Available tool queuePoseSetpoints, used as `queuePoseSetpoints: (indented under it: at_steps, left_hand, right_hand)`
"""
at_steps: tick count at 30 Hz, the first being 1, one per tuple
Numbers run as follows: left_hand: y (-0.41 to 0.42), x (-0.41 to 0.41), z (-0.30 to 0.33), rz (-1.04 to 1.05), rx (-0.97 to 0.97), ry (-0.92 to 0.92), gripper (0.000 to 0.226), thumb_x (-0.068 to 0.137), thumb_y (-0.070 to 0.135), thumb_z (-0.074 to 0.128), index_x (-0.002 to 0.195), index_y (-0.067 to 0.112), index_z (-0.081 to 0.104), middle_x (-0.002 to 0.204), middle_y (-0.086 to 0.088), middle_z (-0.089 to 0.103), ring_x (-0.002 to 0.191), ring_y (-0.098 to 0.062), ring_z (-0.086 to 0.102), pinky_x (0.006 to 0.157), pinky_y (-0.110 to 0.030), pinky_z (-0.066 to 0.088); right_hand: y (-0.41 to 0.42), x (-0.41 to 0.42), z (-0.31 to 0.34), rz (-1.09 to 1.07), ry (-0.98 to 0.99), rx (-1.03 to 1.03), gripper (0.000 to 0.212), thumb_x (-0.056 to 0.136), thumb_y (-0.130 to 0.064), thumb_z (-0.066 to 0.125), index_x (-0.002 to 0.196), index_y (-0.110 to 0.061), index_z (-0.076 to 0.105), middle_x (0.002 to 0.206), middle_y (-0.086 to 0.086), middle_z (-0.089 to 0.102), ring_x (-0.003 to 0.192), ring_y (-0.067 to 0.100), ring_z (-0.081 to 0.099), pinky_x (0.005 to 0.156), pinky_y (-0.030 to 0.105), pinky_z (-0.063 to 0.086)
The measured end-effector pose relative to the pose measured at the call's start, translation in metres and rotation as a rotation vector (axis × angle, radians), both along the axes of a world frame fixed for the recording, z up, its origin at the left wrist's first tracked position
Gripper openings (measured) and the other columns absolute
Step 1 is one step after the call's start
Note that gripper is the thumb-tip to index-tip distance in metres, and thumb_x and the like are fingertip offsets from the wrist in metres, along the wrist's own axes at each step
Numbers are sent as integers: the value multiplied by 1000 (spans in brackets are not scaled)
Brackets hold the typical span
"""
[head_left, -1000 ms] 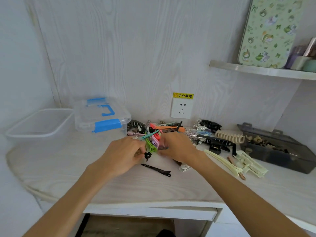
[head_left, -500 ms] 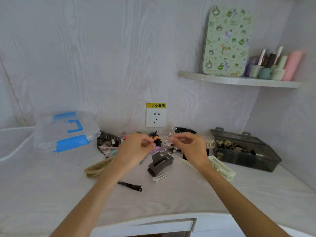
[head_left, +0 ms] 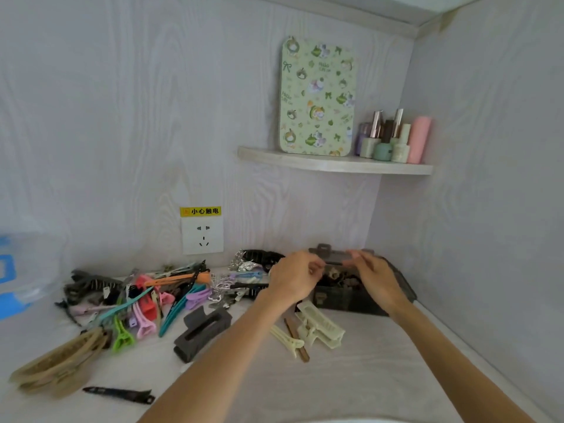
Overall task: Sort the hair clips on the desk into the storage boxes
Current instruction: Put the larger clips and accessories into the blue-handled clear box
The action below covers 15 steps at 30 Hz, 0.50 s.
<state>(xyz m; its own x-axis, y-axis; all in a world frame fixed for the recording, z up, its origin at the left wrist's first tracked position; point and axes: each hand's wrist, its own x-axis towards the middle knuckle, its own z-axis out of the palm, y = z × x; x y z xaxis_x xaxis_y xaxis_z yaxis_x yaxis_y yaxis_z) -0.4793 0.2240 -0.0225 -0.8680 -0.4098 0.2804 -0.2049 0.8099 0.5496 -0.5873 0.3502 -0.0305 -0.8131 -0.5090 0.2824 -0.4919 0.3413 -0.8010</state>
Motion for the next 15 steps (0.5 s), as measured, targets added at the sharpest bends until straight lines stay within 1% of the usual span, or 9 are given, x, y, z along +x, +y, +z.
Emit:
queuePoseSetpoints:
  at_steps: [2, 4, 5, 7, 8, 10, 11, 13, 15]
  left_hand:
    - [-8, 15, 1, -2, -5, 26, 27, 92, 21, 54, 116, 29, 64, 110, 12, 69, 99, -7, 64, 89, -32, 51]
    - [-21, 40, 2, 20, -23, 81, 27, 91, 20, 54, 114, 31, 64, 109, 16, 68, 96, -3, 63, 88, -28, 51]
    - [-30, 56, 3, 42, -35, 99, 27, 92, 20, 53, 114, 31, 64, 109, 18, 67, 96, -1, 62, 86, -24, 50]
    - [-52, 93, 2, 107, -60, 108, 25, 93, 22, 53, 113, 31, 64, 109, 19, 67, 96, -1, 63, 83, -24, 51]
    - [-64, 110, 2, 138, -70, 94, 25, 93, 21, 52, 113, 31, 64, 110, 18, 67, 95, -3, 64, 82, -25, 53]
    - [-93, 145, 3, 209, -82, 32, 27, 94, 20, 50, 115, 32, 62, 115, 15, 66, 97, -7, 65, 80, -27, 55]
    - [-109, 165, 3, 254, -76, -2, 28, 95, 18, 48, 117, 31, 62, 119, 13, 65, 101, -9, 64, 80, -26, 54]
    - [-137, 196, -1, 341, -52, -28, 31, 96, 12, 46, 119, 27, 62, 123, 8, 63, 104, -11, 61, 80, -20, 47]
    - [-161, 223, -12, 419, -17, -20, 37, 95, 4, 43, 120, 25, 61, 123, 4, 63, 98, -10, 58, 74, -16, 41]
  right_hand:
    - [2, 1, 1, -33, 19, -45, 36, 100, -25, 35, 120, -10, 61, 112, 6, 65, 104, 18, 56, 84, 21, 38]
    - [-6, 9, 2, -11, 32, -90, 30, 99, -21, 38, 109, -9, 64, 103, 6, 67, 92, 14, 58, 75, 14, 41]
    - [-15, 17, 3, 25, 22, -108, 27, 98, -19, 40, 102, -10, 65, 98, 7, 69, 87, 13, 59, 73, 13, 43]
    - [-38, 36, 0, 126, 7, -118, 22, 97, -14, 44, 94, -11, 66, 91, 9, 69, 80, 13, 62, 76, 21, 49]
    - [-51, 49, -1, 179, 9, -115, 21, 96, -14, 45, 93, -12, 66, 88, 8, 69, 77, 11, 62, 76, 22, 49]
    - [-80, 77, -3, 286, 22, -108, 20, 95, -16, 48, 92, -14, 68, 83, 2, 68, 76, 5, 62, 74, 21, 48]
    - [-97, 94, -4, 348, 24, -100, 20, 95, -17, 49, 92, -13, 69, 83, -1, 68, 78, 5, 63, 76, 21, 48]
    - [-125, 123, -5, 466, 31, -50, 20, 94, -19, 52, 94, -12, 70, 84, -4, 69, 82, 5, 64, 80, 21, 48]
    - [-154, 151, -10, 564, 86, 51, 18, 93, -21, 54, 97, -15, 70, 89, -3, 70, 85, 8, 64, 79, 20, 48]
